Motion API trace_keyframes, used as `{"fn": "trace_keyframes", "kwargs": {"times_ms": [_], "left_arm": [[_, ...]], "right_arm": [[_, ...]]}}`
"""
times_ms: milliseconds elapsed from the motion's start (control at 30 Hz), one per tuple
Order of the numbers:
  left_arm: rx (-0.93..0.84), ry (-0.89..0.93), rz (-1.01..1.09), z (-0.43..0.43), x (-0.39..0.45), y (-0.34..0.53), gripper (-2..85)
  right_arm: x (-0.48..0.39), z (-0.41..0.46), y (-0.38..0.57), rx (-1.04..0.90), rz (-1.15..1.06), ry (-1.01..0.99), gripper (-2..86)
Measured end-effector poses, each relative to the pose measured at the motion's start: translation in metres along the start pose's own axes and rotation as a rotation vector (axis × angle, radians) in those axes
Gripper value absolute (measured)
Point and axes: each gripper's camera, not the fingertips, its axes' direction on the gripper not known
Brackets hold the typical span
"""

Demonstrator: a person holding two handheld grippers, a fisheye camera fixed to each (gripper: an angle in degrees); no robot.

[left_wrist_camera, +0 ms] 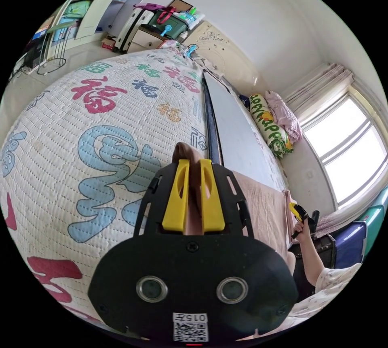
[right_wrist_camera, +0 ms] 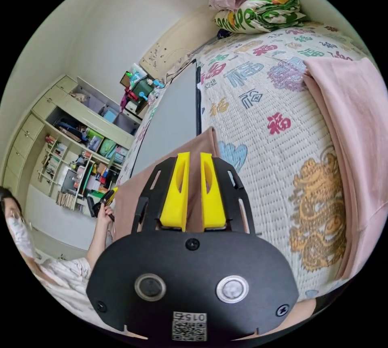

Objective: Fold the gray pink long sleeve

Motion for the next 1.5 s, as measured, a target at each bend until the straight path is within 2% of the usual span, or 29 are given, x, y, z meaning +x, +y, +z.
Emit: {"fn": "trace_keyframes", "kwargs": {"times_ms": [100,300,400,467,633,900,1033,1167,1300,1500], "left_arm": [[-0.016,-0.005,0.027,-0.013,0.019,-0.01,4.7],[-0.045,-0.072,0.12,-0.041,0.077,-0.012,5.6],[-0.033,-0.109,0.224,-0.05,0.132,-0.006,6.7],[-0.091,-0.128,0.349,-0.041,0.192,0.004,7.0],[-0.218,0.071,0.577,0.007,0.325,0.03,7.9],[-0.338,0.257,0.778,0.124,0.547,-0.03,9.4],[-0.423,0.139,0.701,0.218,0.616,-0.056,10.8],[-0.495,0.036,0.674,0.285,0.659,-0.064,12.0],[-0.538,-0.032,0.714,0.318,0.688,-0.061,12.9],[-0.581,-0.184,0.843,0.348,0.713,-0.051,8.9]], "right_arm": [[0.005,-0.019,0.054,-0.02,-0.021,-0.03,6.9],[0.024,-0.065,0.154,0.049,0.04,0.065,8.7],[0.037,-0.079,0.176,0.052,0.072,0.088,10.5],[0.042,-0.08,0.184,0.005,0.073,0.136,12.9],[0.061,-0.06,0.194,-0.116,0.057,0.173,13.5],[0.099,-0.039,0.194,-0.19,0.057,0.105,12.3],[0.118,-0.033,0.196,-0.203,0.045,0.076,8.8],[0.143,-0.033,0.204,-0.174,0.056,-0.073,3.5],[0.156,-0.037,0.216,-0.119,0.035,-0.107,1.9],[0.185,-0.031,0.226,-0.075,0.04,-0.197,1.1]]}}
